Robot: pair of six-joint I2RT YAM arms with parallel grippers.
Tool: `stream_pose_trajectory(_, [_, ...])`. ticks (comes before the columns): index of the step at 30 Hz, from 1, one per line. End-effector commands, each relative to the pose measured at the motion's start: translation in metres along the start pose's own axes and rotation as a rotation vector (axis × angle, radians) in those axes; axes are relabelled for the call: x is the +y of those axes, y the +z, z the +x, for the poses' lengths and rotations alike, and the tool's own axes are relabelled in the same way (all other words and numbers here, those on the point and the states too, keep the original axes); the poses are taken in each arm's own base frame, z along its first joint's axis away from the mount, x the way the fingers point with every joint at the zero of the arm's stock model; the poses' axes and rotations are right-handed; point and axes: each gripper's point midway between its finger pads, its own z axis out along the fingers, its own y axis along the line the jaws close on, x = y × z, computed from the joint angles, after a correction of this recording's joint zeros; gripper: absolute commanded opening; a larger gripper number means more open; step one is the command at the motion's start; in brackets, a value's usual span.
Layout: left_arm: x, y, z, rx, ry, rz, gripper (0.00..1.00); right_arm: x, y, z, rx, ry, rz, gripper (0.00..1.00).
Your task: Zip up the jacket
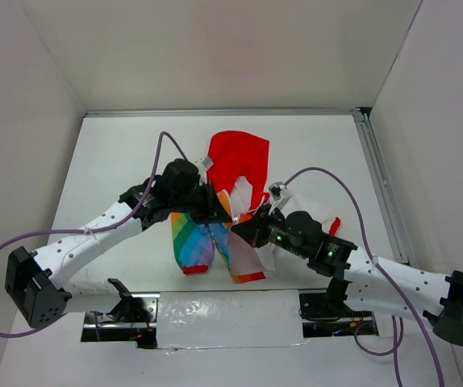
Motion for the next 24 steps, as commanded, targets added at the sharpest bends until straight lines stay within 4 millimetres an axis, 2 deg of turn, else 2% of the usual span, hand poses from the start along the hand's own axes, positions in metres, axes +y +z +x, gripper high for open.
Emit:
stream_pose_trajectory(1, [-0.01,-0.008,-0.005,-0.047,0.02,0.033,0.0,0.022,-0.002,-0.016,0.0,0.073,-0.028,0.0])
stream_pose_trajectory(5, [-0.007,-0.005,-0.004,-0.051,0.034,0.012,0.0,0.026,-0.004,-0.012,0.075,0.146,-0.03,0.0])
stream_pose_trajectory(6, [-0.007,-0.004,-0.004,-0.053,0.038,0.008,0.0,0.027,-0.004,-0.02,0.067,0.18,-0.026,0.0])
stream_pose_trajectory(15, [0.003,-0.003,0.007,-0.073,0.099,0.001,0.0,0.022,-0.012,-0.022,0.259,0.36,-0.045,0.0])
stream_pose_trajectory(19, [-0.01,-0.008,0.012,-0.091,0.213,0.105,0.0,0.033,-0.016,-0.018,0.359,0.42,-0.121,0.0])
stream_pose_trajectory(24, [-0.014,-0.008,0.017,-0.106,0.304,0.128,0.0,0.044,-0.012,-0.02,0.44,0.486,-0.153,0.0])
